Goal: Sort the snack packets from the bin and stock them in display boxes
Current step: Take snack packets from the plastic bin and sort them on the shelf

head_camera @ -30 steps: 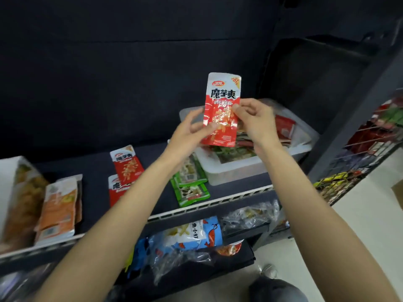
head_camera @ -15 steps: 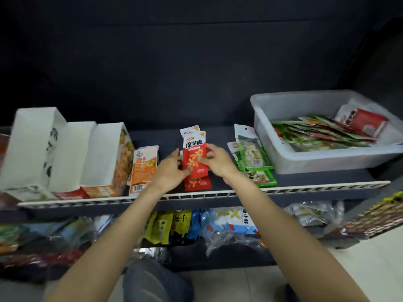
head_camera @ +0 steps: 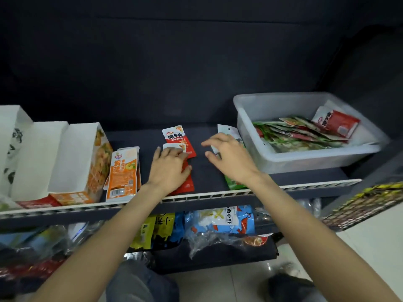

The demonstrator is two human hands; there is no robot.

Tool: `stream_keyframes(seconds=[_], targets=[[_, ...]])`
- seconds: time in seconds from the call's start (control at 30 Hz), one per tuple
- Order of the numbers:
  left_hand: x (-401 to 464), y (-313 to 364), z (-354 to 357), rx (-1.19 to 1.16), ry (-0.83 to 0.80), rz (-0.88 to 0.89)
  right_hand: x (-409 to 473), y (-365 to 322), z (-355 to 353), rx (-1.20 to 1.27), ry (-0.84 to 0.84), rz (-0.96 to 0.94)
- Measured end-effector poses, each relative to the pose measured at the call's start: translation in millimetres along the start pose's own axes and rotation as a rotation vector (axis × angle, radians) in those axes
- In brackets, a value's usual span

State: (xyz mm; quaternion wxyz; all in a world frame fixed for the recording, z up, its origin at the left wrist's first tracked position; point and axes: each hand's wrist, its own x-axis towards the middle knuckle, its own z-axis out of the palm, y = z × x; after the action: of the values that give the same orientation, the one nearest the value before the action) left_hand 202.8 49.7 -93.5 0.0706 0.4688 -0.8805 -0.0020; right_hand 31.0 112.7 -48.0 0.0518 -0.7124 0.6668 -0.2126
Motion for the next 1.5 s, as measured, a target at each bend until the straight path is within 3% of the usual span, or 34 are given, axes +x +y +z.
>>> stream_keyframes(seconds=[0.1,0.2,0.33,0.47,0.53,0.6,0.77,0.87,1.0,1.07,1.17,1.23,1.3,1.4,1.5], targets=[[19.2,29.5,-19.7,-0.223,0.26,0.16,-9.2,24.4,-45.4,-0.023,0.182,-0.008],[47.2,75.1,-40.4,-0.406,0.342,0.369,-16.0,70.5,-85.3,-0.15,0.23,0.062],[99.0,140.3,-55.1,-0.482,0.251,0.506,-22.3,149.4,-123.0,-0.248,0.209,0.286],[150.8,193.7,-53.3,-0.49,0.015,0.552,-31.4,206.5,-145.0,-0.163,-0.139,0.484],[168.5,213.8,-41.2,-0.35,-0.169,0.592,-35.3,216.6,-142.1,-0.061,-0.208,0.489],[180.3,224.3,-26.3,-0.196,-0.262,0.623,-34.2,221.2,-133.8,-0.114,-0.234,0.448],[188.1,229.7,-11.7,-0.122,-0.109,0.604,-25.2,229.2,-123.7,-0.105,-0.188,0.448],[178.1,226.9,-20.0,-0.281,0.06,0.533,-27.4,221.1,-124.1,-0.202,0.048,0.371],[148.3,209.1,-50.2,-0.996,0.295,0.216,-35.8,193.2,-135.7,-0.03,0.431,0.277],[121.5,198.1,-66.2,-1.325,0.257,0.005,-39.6,175.9,-144.3,0.196,0.53,0.285],[76.5,181.7,-74.1,-1.686,0.003,-0.14,-47.5,140.1,-143.8,0.608,0.541,0.353],[45.8,171.6,-73.9,-1.75,-0.072,-0.122,-53.6,110.4,-130.2,0.808,0.487,0.383],[20.1,159.4,-70.1,-1.728,-0.036,-0.127,-56.8,81.0,-107.7,0.903,0.419,0.381],[-10.0,129.3,-56.4,-1.632,0.103,-0.215,-51.3,43.9,-67.2,0.82,0.315,0.353],[-30.4,88.3,-37.1,-1.367,0.208,-0.311,-36.9,14.4,-28.2,0.668,0.218,0.315]])
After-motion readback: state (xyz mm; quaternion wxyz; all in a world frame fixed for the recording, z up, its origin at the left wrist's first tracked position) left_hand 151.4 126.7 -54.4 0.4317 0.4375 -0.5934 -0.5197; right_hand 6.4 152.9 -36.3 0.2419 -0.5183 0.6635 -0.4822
